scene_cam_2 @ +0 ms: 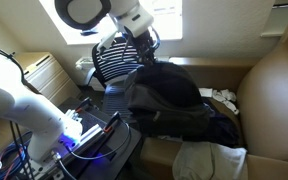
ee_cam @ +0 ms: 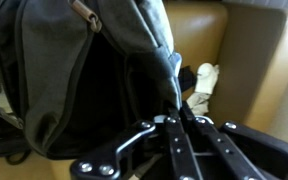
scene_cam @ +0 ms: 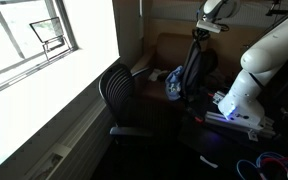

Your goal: Put the bag on the chair.

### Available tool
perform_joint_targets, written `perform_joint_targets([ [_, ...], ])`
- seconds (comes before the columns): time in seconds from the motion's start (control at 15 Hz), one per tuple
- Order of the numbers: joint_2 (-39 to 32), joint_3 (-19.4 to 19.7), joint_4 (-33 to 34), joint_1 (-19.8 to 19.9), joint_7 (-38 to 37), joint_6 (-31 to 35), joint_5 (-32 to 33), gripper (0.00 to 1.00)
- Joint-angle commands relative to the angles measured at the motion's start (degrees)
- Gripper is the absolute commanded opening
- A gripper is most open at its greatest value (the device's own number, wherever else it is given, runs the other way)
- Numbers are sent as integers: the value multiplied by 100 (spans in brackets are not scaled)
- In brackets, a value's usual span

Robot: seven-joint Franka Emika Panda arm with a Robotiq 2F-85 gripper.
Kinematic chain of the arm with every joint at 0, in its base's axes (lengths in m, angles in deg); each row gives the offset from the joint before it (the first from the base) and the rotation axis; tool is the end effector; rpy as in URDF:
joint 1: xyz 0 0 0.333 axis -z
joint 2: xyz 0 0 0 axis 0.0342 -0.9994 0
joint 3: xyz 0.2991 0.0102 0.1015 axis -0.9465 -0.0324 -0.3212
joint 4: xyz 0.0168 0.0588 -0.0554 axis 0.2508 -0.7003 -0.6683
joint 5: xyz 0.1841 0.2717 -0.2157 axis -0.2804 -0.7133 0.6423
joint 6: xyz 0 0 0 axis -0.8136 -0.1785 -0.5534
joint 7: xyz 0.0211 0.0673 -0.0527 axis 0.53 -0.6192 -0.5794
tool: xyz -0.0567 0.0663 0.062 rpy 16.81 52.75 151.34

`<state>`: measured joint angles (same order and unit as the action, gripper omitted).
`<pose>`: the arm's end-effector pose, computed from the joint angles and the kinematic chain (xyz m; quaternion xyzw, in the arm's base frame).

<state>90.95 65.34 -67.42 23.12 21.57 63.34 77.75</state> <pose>0.3197 -0.2768 0.3691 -0.8053 0.5777 -0.1306 0.0253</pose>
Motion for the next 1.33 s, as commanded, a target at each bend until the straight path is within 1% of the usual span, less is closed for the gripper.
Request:
perform_joint_targets([
  [0.0,867,-416,346,-257,535,-431,-932,2],
  [0.2,1141,-841,848,-398,512,-555,-1300,2],
  [0.4,1452,-1169,1258,-596,486,-596,-1547,2],
  [0.53,1681,-1367,1536,-781,513,-1032,-1631,2],
  [0.6,1782,-1466,1684,-869,492,-1273,-1660,2],
  [0.73,2002,-1703,2026,-1007,392,-2082,-1642,2],
  [0.8,2113,-1879,2197,-1024,288,-2574,-1548,2],
  [1.0,2304,-2338,2679,-1054,41,-3750,-1331,2],
  [1.13,2452,-2687,2884,-1037,-123,-4324,-1085,2],
  [1.27,2550,-2960,2938,-1092,-165,-4813,-831,2],
])
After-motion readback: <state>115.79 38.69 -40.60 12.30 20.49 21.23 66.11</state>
